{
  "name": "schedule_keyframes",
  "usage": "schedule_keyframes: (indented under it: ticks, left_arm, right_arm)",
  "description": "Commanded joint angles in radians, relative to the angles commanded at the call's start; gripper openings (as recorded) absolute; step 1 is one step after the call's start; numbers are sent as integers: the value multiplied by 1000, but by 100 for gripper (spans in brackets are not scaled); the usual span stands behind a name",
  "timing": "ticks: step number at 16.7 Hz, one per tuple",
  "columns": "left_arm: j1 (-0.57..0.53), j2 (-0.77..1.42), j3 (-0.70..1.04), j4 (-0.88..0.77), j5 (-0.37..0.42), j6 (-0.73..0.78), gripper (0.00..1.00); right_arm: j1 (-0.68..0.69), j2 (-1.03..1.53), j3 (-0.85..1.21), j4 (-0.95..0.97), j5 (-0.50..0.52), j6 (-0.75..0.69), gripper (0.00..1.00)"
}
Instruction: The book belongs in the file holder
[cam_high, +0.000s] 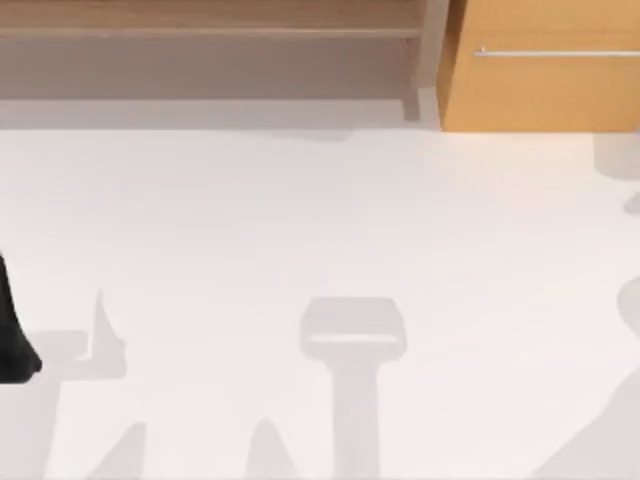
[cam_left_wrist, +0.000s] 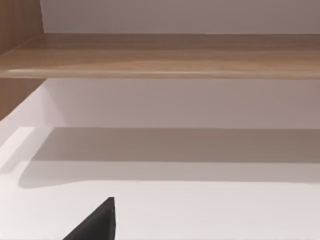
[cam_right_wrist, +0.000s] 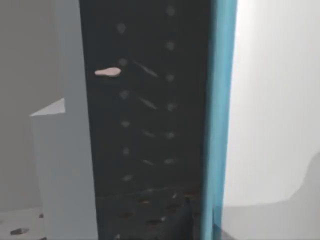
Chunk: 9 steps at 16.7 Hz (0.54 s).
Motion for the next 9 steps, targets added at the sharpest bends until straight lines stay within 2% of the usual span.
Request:
schedule_keyframes:
  ticks: [3,9]
  left_arm:
    - [0,0,0,0,0,0,100]
    - [0,0,0,0,0,0,100]
  right_arm:
    - [0,0,0,0,0,0,98]
    - [0,0,0,0,0,0,100]
